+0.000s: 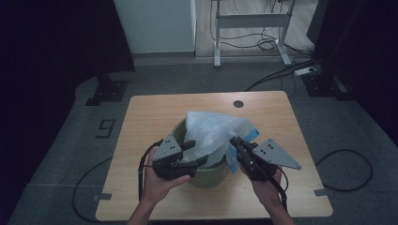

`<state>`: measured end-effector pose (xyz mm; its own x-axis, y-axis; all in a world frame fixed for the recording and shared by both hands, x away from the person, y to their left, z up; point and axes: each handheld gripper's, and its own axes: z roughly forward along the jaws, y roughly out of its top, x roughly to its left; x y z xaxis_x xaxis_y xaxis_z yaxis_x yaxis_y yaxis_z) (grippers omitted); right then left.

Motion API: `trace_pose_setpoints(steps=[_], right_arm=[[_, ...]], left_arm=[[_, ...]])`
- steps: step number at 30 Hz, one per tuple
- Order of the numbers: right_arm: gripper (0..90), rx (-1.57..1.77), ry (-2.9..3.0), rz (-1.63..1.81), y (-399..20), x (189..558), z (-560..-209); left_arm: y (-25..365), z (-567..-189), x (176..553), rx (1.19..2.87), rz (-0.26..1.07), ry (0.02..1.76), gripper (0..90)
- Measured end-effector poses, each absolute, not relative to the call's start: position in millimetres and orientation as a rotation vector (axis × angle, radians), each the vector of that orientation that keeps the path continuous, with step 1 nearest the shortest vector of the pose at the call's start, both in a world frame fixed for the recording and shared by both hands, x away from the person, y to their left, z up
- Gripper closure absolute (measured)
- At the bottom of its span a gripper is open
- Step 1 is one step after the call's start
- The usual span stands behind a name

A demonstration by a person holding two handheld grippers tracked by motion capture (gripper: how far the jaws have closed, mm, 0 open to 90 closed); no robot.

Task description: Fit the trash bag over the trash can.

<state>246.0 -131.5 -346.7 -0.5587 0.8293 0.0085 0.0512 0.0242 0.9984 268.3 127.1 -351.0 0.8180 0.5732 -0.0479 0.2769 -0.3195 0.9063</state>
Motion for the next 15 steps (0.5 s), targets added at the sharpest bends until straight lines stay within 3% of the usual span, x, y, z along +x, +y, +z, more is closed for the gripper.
trace_pose_setpoints(steps=[8,15], right_arm=[[89.0,0.912,1.677,1.611,-131.3,246.7,-345.8],[89.0,0.908,1.666,1.632,-131.8,243.0,-342.4]], left_arm=[[117.2,-360.5,271.8,1.913,0.407,0.67,40.3],[115.2,-366.3,270.6,1.871,0.515,0.717,55.4]])
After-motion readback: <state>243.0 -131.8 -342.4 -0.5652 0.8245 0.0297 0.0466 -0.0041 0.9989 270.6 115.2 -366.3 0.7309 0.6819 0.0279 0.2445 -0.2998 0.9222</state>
